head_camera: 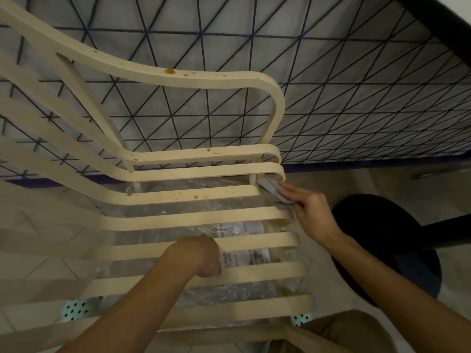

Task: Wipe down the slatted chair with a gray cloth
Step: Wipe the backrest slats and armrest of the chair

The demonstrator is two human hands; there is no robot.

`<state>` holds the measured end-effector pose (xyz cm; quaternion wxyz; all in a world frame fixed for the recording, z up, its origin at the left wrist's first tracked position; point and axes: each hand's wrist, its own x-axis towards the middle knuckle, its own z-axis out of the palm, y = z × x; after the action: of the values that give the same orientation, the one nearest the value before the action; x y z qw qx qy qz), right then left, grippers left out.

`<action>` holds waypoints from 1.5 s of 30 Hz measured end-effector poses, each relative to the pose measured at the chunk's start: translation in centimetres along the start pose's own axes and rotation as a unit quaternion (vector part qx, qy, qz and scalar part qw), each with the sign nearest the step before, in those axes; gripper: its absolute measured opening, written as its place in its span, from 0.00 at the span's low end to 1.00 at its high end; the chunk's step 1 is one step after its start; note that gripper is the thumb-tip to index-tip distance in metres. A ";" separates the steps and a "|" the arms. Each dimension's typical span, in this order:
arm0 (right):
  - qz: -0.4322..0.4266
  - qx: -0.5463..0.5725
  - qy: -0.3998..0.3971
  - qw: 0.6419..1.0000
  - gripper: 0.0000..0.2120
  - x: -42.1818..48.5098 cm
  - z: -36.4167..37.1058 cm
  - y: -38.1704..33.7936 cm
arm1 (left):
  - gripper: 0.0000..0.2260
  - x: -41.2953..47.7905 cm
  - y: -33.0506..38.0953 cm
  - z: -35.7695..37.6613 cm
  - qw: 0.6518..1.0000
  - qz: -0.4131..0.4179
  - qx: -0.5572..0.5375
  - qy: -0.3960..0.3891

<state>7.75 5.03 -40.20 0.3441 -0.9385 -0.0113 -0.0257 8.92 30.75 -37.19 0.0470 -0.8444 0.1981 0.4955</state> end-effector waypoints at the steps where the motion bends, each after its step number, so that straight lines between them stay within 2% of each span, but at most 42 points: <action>1: 0.014 -0.018 0.010 1.000 0.22 0.5 -0.1 0.7 | 0.28 -0.2 0.1 0.0 1.000 0.001 0.002 0.002; 6: 0.052 -0.061 -0.006 0.997 0.21 2.1 2.7 1.3 | 0.26 -0.4 0.2 -0.1 1.000 0.006 0.002 0.023; 12: -0.037 -0.081 -0.033 0.995 0.25 3.6 5.4 -0.4 | 0.28 -0.1 0.1 0.0 1.000 0.012 0.008 0.015; 18: -0.090 -0.027 -0.133 0.987 0.17 3.3 3.6 1.1 | 0.29 0.0 0.0 0.0 1.000 0.011 0.013 0.010; 20: -0.087 -0.047 -0.104 0.990 0.19 2.7 2.2 1.8 | 0.29 0.0 0.0 0.0 1.000 0.011 0.014 0.008; 23: -0.040 -0.077 -0.063 0.994 0.23 2.9 1.1 1.9 | 0.28 -0.1 0.1 0.0 1.000 0.013 0.017 0.009; 26: -0.015 -0.098 -0.069 0.993 0.25 4.3 2.6 1.8 | 0.28 -0.2 0.1 -0.1 1.000 0.014 0.020 0.011; 29: -0.049 -0.101 -0.082 0.990 0.22 4.9 4.6 0.4 | 0.28 -0.2 0.1 -0.2 1.000 0.015 0.020 0.009; 33: -0.140 -0.055 -0.154 0.977 0.17 4.1 4.9 0.9 | 0.28 -0.1 0.0 0.0 1.000 0.012 0.020 0.009; 36: -0.148 -0.023 -0.119 0.982 0.17 3.1 3.2 3.1 | 0.27 -0.1 0.0 0.0 1.000 0.014 0.027 0.008; 41: -0.100 -0.111 -0.073 0.986 0.24 4.9 2.6 1.9 | 0.26 -0.3 0.1 -0.2 0.999 0.008 0.047 0.002; 43: -0.099 -0.105 -0.082 0.986 0.22 5.7 4.1 0.7 | 0.22 -0.4 0.0 -0.3 0.999 0.011 0.046 0.028; 45: -0.100 -0.087 -0.106 0.986 0.19 5.9 5.7 -0.3 | 0.19 -0.2 -0.3 -0.5 0.994 0.019 0.014 0.108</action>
<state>13.85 8.96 -44.08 0.2540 -0.9564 -0.1391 0.0383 9.33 30.99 -36.83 0.0271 -0.8885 0.2251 0.3991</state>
